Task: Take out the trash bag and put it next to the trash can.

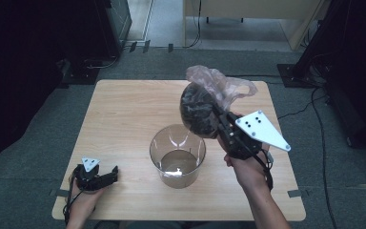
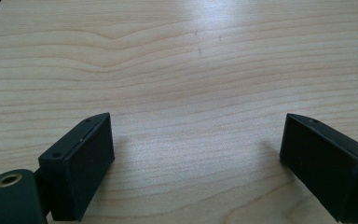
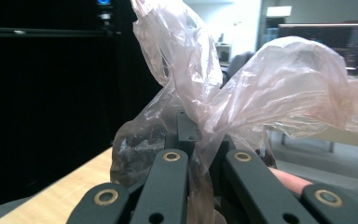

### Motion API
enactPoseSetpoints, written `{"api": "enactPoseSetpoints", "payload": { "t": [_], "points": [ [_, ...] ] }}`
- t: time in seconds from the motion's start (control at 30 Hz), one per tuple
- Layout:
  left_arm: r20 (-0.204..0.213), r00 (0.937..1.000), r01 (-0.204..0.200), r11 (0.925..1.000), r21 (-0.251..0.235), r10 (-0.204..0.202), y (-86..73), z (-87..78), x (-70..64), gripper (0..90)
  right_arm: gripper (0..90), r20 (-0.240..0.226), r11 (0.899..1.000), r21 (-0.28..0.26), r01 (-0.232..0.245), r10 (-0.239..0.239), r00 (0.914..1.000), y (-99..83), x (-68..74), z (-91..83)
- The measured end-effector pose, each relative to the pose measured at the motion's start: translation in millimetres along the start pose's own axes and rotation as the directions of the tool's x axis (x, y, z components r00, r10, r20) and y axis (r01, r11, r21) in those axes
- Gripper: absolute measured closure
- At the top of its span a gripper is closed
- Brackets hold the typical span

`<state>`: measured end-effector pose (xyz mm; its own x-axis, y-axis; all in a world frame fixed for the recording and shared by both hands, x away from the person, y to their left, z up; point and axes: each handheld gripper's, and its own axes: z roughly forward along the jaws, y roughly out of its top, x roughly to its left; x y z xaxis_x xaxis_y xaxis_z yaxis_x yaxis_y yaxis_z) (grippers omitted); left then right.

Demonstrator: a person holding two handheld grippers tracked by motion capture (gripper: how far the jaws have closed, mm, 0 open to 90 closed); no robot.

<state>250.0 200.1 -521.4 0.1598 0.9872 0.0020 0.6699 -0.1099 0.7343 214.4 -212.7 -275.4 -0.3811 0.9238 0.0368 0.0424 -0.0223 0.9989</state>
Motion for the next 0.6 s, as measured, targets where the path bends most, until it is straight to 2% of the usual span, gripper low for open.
{"api": "enactPoseSetpoints", "payload": {
  "t": [0.13,0.23,0.47,0.6],
  "points": [
    [0.000,1.0000,0.000,1.0000,0.000,0.000,0.0,0.0,0.0,9.3,90.0,0.049,1.000,0.011,-0.006,0.005,0.9988,-4.6,-18.6,4.0],
    [0.000,1.0000,0.000,1.0000,0.000,0.000,0.1,0.1,0.0,9.3,90.0,0.078,1.000,0.022,0.000,-0.002,0.9969,-14.5,-30.6,10.2],
    [0.000,1.0000,0.000,1.0000,0.000,0.000,0.0,0.1,0.0,9.3,90.0,0.124,0.998,0.056,0.042,-0.049,0.9911,-53.6,-53.1,37.8],
    [-0.001,1.0000,0.001,1.0000,-0.002,-0.001,0.0,0.2,-0.1,9.3,90.0,0.121,0.995,0.094,0.025,-0.036,0.9920,-76.4,-61.4,56.9]
  ]
}}
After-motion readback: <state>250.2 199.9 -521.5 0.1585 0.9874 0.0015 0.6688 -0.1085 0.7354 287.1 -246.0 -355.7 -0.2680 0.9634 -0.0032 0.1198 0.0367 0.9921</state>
